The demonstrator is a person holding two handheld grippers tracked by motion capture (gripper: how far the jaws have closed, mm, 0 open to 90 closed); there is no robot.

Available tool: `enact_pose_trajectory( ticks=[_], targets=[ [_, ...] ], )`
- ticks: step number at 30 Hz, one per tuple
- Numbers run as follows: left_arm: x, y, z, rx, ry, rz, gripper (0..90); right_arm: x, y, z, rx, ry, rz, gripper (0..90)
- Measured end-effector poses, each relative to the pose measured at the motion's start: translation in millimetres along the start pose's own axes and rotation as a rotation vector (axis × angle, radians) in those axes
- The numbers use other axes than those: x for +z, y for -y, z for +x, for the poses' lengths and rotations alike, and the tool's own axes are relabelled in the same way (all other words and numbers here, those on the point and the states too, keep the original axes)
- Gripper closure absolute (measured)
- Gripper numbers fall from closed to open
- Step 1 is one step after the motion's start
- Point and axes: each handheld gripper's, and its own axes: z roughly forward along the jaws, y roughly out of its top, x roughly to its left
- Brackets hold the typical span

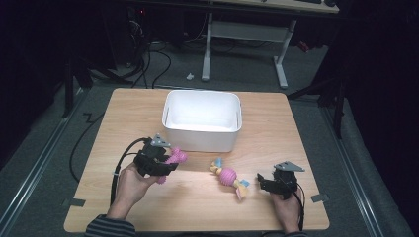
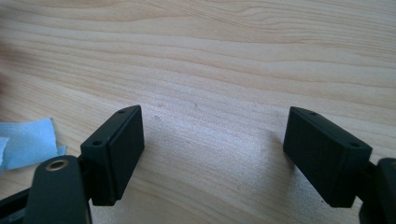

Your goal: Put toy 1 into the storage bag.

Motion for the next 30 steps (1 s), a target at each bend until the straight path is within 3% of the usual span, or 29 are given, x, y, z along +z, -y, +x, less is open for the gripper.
enact_pose_trajectory(
  ticks=[6, 9, 14, 22, 30],
  targets=[
    [-17.7, -9.0, 4.9, -0.016, 0.006, -0.049, 59.0, 0.0, 0.0, 0.0, -0.003, -0.002, 0.000, 20.3],
    [-27.0, -17.4, 5.9, -0.002, -0.005, -0.063, 59.0, 0.0, 0.0, 0.0, -0.004, -0.003, 0.000, 20.3],
    [-40.1, -34.2, 8.6, 0.009, 0.014, -0.097, 59.0, 0.0, 0.1, 0.0, -0.004, -0.003, 0.000, 20.3],
    [-49.8, -59.5, 10.4, 0.041, 0.008, -0.109, 59.2, -0.1, 0.1, 0.0, -0.004, -0.004, 0.000, 20.3],
    [-49.1, -82.3, 14.6, 0.053, 0.010, -0.108, 59.2, 0.0, 0.1, -0.2, -0.007, -0.003, 0.000, 20.3]
  ],
)
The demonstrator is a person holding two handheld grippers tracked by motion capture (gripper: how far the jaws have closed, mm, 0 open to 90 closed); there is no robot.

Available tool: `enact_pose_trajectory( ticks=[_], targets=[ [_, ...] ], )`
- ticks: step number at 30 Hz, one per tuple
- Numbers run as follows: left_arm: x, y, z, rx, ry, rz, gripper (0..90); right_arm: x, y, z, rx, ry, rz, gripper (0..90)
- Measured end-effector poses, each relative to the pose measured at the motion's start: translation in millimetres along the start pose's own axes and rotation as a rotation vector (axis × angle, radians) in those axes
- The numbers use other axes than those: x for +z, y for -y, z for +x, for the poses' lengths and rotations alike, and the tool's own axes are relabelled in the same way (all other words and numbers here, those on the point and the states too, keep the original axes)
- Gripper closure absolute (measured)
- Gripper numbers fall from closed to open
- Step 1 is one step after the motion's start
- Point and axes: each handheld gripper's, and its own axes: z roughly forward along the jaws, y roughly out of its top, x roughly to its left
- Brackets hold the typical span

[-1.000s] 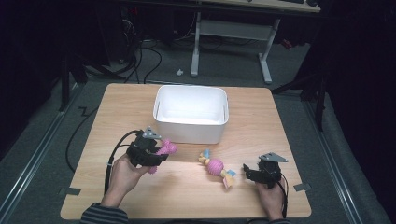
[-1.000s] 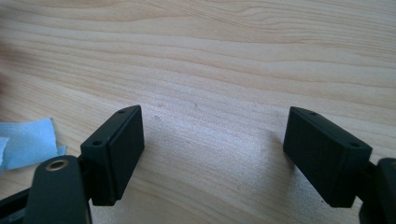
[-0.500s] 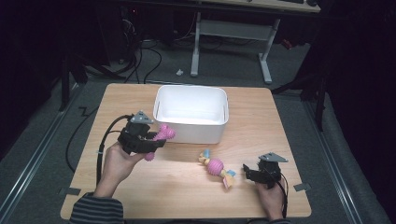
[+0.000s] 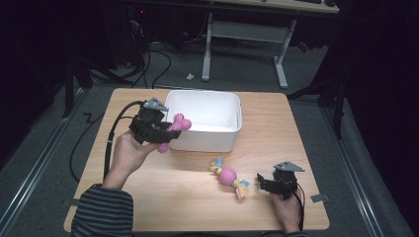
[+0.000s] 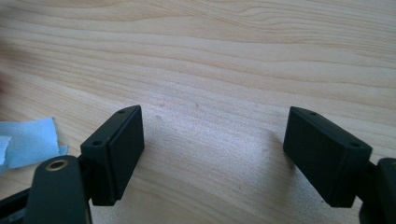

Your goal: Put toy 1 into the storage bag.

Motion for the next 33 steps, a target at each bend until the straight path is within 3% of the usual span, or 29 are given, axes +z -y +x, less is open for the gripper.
enact_pose_trajectory(
  ticks=[15, 24, 33],
  targets=[
    [16.4, -31.9, 14.8, -0.007, -0.016, 0.008, 59.2, 0.0, 0.0, -0.1, -0.001, 0.000, 0.000, 20.3],
    [39.3, -51.2, 23.9, 0.000, -0.037, 0.037, 59.1, 0.0, 0.0, -0.1, -0.001, -0.001, 0.000, 20.3],
    [54.9, -60.3, 27.5, 0.005, -0.045, 0.038, 59.1, 0.0, 0.0, 0.0, 0.000, -0.002, 0.000, 20.3]
  ],
)
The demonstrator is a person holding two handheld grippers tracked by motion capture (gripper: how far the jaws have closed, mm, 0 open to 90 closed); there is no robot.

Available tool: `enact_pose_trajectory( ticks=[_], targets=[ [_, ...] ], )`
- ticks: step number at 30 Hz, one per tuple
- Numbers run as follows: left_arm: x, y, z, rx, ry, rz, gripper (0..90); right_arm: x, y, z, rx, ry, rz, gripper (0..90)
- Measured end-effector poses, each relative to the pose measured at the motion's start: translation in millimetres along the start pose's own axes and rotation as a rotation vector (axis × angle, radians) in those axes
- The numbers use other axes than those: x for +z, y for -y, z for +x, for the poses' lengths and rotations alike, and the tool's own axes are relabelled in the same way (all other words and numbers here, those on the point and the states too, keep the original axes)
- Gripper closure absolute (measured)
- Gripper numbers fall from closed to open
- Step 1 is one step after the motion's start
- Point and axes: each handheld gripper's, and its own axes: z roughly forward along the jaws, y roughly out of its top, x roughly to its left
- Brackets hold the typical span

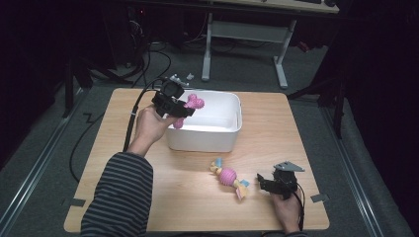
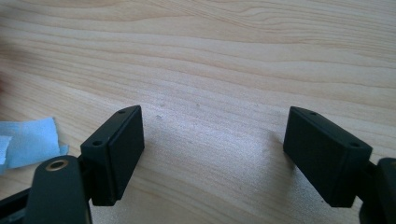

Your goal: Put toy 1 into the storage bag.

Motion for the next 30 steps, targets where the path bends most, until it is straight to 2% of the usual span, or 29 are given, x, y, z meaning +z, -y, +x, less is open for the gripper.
enact_pose_trajectory(
  ticks=[14, 16, 19, 24, 30],
  targets=[
    [30.7, -4.7, 6.4, 0.007, -0.018, 0.024, 58.9, 0.1, 0.0, 0.0, -0.002, -0.002, -0.001, 20.3],
    [36.0, -4.1, 6.9, 0.004, -0.026, 0.029, 58.9, 0.1, 0.0, 0.0, -0.002, -0.002, 0.000, 20.3],
    [45.3, -1.7, 10.3, -0.023, -0.037, 0.036, 58.9, 0.0, 0.0, 0.0, -0.002, -0.001, 0.000, 20.3],
    [52.9, 0.2, 13.8, -0.033, -0.041, 0.049, 58.9, 0.0, 0.0, 0.1, -0.003, -0.002, 0.001, 20.3],
    [60.8, 0.6, 13.6, -0.017, -0.046, 0.065, 58.8, 0.1, 0.0, 0.0, -0.004, -0.002, -0.001, 20.3]
  ],
)
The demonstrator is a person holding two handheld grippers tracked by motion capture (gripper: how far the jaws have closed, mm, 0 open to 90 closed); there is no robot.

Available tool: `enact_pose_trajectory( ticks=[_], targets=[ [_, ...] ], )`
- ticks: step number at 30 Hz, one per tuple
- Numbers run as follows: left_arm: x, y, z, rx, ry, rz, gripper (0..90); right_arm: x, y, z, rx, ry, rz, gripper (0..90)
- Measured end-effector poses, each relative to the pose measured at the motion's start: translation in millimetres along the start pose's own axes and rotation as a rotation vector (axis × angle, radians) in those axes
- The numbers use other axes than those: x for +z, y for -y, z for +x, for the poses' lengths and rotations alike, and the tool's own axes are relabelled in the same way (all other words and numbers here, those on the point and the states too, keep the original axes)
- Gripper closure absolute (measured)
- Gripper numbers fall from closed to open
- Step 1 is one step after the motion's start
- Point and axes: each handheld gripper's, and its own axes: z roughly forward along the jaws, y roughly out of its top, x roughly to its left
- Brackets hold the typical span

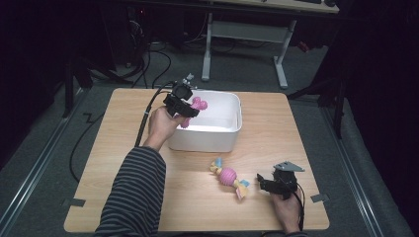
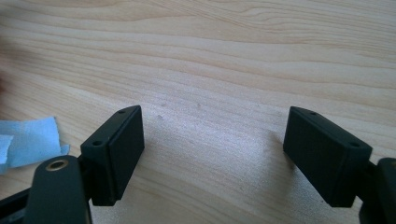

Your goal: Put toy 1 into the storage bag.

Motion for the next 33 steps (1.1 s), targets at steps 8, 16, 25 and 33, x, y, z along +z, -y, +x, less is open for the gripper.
enact_pose_trajectory(
  ticks=[8, 16, 25, 33],
  targets=[
    [9.3, 1.6, -0.2, 0.005, -0.004, 0.014, 58.7, 0.0, 0.0, 0.0, -0.001, -0.001, 0.000, 20.3],
    [17.1, 7.3, 4.8, -0.012, 0.000, 0.035, 58.5, 0.0, 0.0, 0.1, -0.002, -0.002, 0.000, 20.3],
    [21.7, 11.4, 7.5, -0.025, 0.005, 0.053, 58.2, 0.0, 0.0, 0.1, -0.002, -0.002, 0.000, 20.3],
    [29.7, 12.6, 5.9, -0.023, 0.002, 0.078, 58.1, 0.1, 0.0, -0.2, -0.005, -0.002, -0.001, 20.4]
  ],
)
